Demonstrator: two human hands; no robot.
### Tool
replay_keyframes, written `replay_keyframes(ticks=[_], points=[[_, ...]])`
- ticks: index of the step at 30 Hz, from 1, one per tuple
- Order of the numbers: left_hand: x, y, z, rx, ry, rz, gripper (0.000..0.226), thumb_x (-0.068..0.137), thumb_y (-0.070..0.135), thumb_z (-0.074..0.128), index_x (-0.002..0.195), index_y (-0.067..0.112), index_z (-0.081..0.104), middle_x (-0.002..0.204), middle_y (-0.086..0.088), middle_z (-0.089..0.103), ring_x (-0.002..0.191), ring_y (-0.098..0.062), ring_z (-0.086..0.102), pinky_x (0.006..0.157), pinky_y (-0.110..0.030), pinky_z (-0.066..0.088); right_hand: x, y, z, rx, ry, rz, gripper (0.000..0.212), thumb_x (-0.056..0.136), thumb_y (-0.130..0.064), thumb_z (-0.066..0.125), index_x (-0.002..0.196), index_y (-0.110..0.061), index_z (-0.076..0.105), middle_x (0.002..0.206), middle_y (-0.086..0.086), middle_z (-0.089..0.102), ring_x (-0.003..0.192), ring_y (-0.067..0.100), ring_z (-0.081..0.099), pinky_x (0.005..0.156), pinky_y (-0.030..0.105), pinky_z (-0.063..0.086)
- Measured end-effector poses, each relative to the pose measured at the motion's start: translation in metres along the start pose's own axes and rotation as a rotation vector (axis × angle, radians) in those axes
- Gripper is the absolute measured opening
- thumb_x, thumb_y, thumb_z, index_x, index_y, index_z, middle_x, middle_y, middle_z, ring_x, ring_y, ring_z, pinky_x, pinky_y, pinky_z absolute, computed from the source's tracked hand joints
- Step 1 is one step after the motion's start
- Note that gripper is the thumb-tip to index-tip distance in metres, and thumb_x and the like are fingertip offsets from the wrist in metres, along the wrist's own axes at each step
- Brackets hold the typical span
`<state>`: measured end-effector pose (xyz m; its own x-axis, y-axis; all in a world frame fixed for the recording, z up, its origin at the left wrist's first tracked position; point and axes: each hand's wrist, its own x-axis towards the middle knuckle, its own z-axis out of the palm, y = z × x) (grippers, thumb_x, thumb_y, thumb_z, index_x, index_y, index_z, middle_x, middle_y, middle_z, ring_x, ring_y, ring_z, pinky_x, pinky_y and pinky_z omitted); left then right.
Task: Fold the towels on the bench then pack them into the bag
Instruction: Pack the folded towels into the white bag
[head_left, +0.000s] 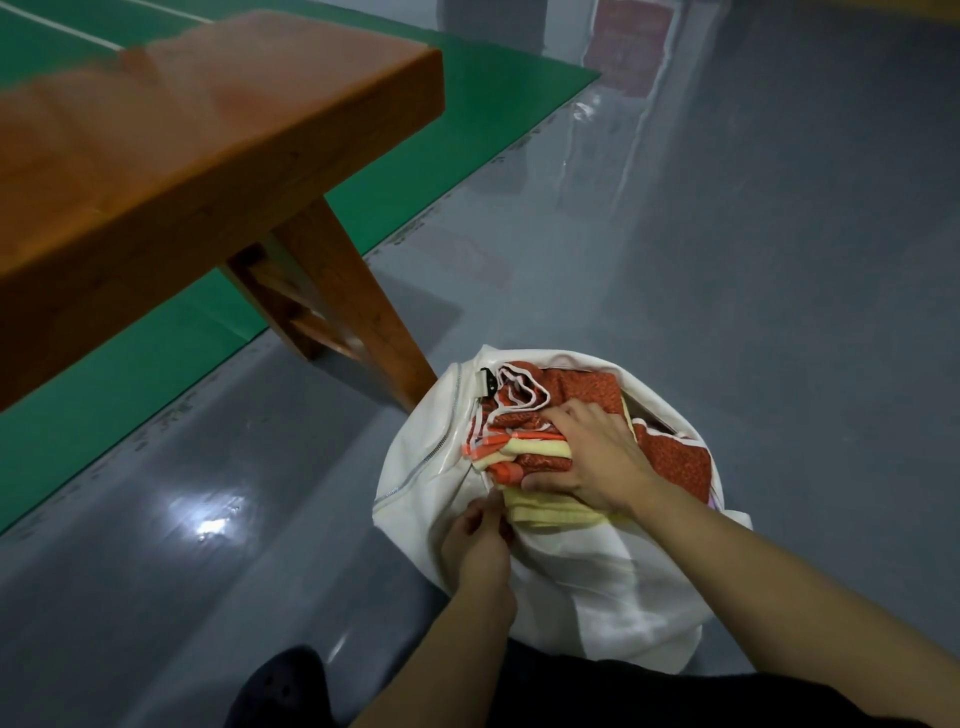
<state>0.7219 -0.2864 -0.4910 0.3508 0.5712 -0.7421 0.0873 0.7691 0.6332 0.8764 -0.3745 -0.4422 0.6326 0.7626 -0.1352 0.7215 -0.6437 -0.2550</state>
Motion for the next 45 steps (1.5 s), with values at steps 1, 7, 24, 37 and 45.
replay_keyframes(ticks=[1,7,24,37,45], points=[[-0.002,0.002,-0.002,0.0,-0.009,0.011,0.014,0.089,0.017,0.078,0.079,0.008,0.073,0.075,-0.006,0.072,0.082,-0.026,0.064,0.084,-0.04,0.055,0.0,0.0,0.0,0.002,0.0,-0.003,0.103,0.058,-0.104,0.033,0.14,-0.042,0.036,0.126,-0.012,0.044,0.115,0.016,0.042,0.1,0.041,0.036],[-0.031,0.021,-0.031,0.107,-0.08,0.107,0.016,0.09,0.024,0.076,0.092,0.009,0.077,0.088,-0.009,0.078,0.09,-0.03,0.074,0.09,-0.045,0.059,-0.004,-0.005,0.003,-0.023,0.039,0.038,0.095,0.065,-0.098,0.042,0.141,-0.041,0.039,0.128,-0.011,0.046,0.116,0.015,0.043,0.099,0.037,0.035],[-0.075,0.038,-0.052,0.047,-0.203,0.171,0.018,0.093,0.012,0.069,0.098,-0.005,0.073,0.096,-0.023,0.075,0.086,-0.028,0.073,0.08,-0.036,0.058,-0.035,0.006,0.004,0.766,0.189,0.745,0.104,0.054,-0.098,0.061,0.121,-0.019,0.061,0.115,0.0,0.071,0.107,0.024,0.068,0.101,0.046,0.051],[-0.082,0.047,-0.045,0.035,-0.3,0.201,0.023,0.079,0.022,0.076,0.085,0.0,0.074,0.09,-0.023,0.074,0.081,-0.028,0.07,0.083,-0.04,0.055,-0.034,-0.047,0.009,0.433,-0.041,0.324,0.075,0.083,-0.075,0.059,0.129,-0.017,0.052,0.128,0.005,0.065,0.116,0.026,0.062,0.1,0.037,0.048],[-0.108,0.086,-0.02,0.46,-0.122,0.772,0.031,0.096,0.035,0.063,0.073,0.014,0.066,0.071,0.002,0.066,0.068,-0.009,0.062,0.065,-0.019,0.048,-0.039,-0.022,-0.006,0.3,0.036,0.186,0.075,0.092,-0.078,0.027,0.11,-0.016,0.067,0.121,0.0,0.058,0.11,0.02,0.057,0.1,0.038,0.045]])
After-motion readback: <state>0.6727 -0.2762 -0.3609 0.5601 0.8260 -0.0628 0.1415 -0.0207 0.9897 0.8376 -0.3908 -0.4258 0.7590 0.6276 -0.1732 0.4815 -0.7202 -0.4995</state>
